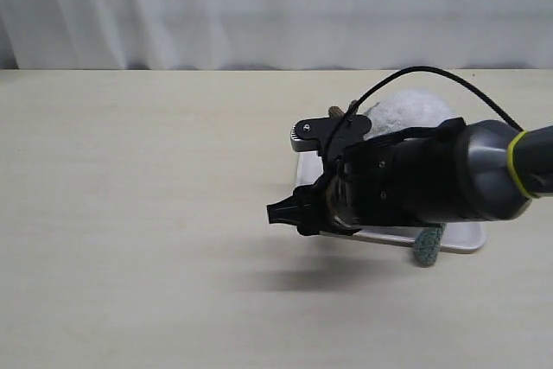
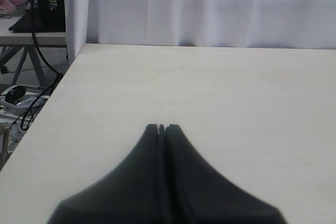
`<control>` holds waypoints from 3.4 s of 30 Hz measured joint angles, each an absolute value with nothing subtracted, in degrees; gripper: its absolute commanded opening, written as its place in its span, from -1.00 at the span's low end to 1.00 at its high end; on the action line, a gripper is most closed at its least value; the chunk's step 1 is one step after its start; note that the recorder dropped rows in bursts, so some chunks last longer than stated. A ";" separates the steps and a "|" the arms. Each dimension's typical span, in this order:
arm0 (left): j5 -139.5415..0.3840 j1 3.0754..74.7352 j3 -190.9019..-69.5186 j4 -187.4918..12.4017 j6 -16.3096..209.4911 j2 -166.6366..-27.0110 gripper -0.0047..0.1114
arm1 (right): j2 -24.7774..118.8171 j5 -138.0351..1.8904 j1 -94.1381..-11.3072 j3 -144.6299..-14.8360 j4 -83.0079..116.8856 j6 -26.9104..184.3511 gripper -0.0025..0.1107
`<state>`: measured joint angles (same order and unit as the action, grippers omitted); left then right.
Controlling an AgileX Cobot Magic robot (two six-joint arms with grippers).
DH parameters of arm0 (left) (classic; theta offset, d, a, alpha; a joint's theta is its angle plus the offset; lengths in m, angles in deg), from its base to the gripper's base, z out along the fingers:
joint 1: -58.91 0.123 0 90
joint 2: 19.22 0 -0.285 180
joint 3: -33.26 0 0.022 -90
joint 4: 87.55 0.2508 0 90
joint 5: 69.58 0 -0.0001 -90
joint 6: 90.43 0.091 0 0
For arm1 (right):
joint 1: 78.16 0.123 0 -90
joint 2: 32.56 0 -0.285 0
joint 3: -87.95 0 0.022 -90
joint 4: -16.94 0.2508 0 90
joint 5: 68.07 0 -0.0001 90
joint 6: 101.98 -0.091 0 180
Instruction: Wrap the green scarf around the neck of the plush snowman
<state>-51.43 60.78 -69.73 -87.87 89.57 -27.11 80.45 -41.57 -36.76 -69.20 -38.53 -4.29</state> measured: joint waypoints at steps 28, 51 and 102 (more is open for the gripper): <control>-51.43 60.78 -69.73 -87.87 89.57 -27.11 -0.92 | 85.61 -46.16 -39.15 -69.20 -60.80 -21.75 -0.89; -51.43 60.78 -69.73 -87.87 89.57 -27.11 -0.92 | 70.18 -22.86 -39.15 -66.88 -21.73 35.12 -0.89; -51.43 60.78 -69.73 -87.87 89.57 -27.11 -0.92 | 68.27 -22.12 -39.68 -55.54 -34.68 12.52 0.00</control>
<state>-51.43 60.78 -69.73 -87.87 89.57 -27.11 68.27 -22.12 -39.68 -55.54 -34.68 12.52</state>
